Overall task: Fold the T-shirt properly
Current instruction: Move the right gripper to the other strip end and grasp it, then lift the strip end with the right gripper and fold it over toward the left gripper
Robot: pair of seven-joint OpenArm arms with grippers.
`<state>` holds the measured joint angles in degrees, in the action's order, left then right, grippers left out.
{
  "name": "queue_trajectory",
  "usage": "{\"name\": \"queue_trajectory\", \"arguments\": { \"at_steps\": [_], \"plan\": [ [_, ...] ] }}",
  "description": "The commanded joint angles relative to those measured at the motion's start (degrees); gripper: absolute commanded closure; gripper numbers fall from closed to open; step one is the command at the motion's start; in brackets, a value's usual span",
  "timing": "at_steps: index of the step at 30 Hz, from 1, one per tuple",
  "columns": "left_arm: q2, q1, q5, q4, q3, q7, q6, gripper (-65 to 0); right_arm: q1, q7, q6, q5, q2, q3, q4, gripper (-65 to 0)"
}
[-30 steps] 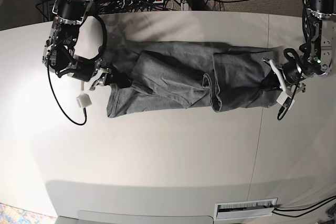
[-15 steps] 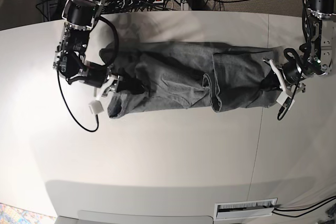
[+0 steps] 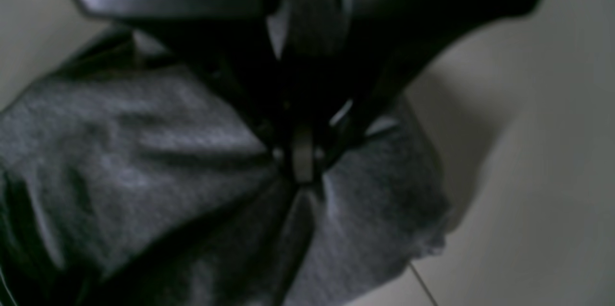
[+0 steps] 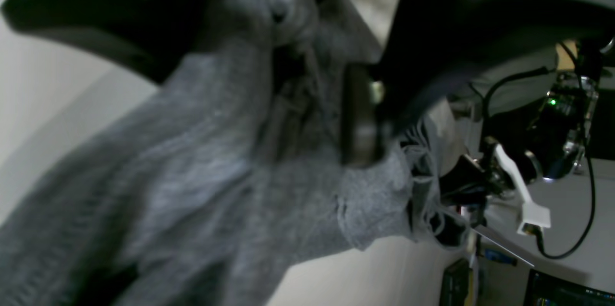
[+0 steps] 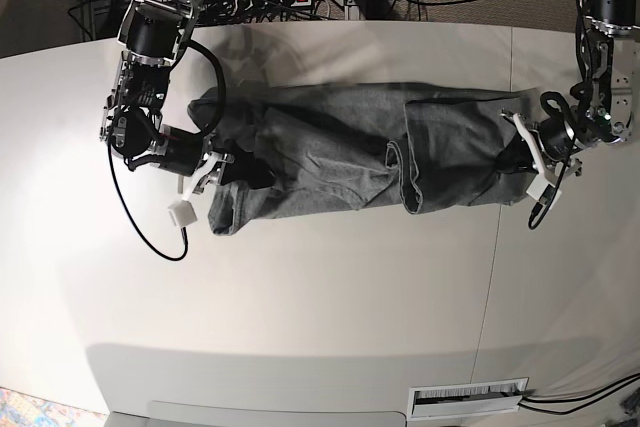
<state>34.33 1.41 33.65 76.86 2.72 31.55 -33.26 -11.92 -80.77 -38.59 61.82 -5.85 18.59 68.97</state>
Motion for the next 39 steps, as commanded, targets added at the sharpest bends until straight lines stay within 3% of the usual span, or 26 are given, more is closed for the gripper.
{"name": "queue_trajectory", "arguments": {
  "at_steps": [1,5,12,18,25,28,32,39],
  "plan": [
    [0.7,0.7,-3.4,-0.4,-0.3,4.4,0.3,0.0,-1.3,0.8,0.0,1.6,-0.5,0.1,0.8,-13.6],
    [0.7,0.7,-3.4,-0.4,-0.3,4.4,0.3,0.0,-1.6,0.8,0.0,1.3,-0.5,0.1,0.8,-0.5],
    [0.7,0.7,2.2,-0.4,-0.3,4.5,0.2,0.0,-3.4,0.8,-0.1,3.0,0.5,0.1,3.4,0.0],
    [0.7,0.6,5.5,-0.3,-0.3,4.4,0.2,0.0,-3.5,0.8,-0.6,5.7,6.6,-0.2,14.0,0.0],
    [0.7,0.7,6.5,-0.3,-0.3,4.6,0.2,0.0,-3.5,0.8,-1.4,5.9,12.1,-12.0,19.5,0.0],
    [0.6,0.7,7.5,-0.3,-0.3,4.8,-0.6,0.0,-3.5,0.8,-1.4,2.3,14.0,-18.3,19.5,0.0],
    [-0.1,0.7,9.3,-0.1,-0.3,6.6,-2.8,0.0,-3.7,1.6,-1.4,-4.5,14.0,-26.4,19.5,0.0],
    [0.0,0.7,10.1,-0.1,-0.3,7.6,-2.8,0.0,-3.8,16.3,-1.4,-18.6,14.0,-34.4,19.5,0.0]
  ]
}}
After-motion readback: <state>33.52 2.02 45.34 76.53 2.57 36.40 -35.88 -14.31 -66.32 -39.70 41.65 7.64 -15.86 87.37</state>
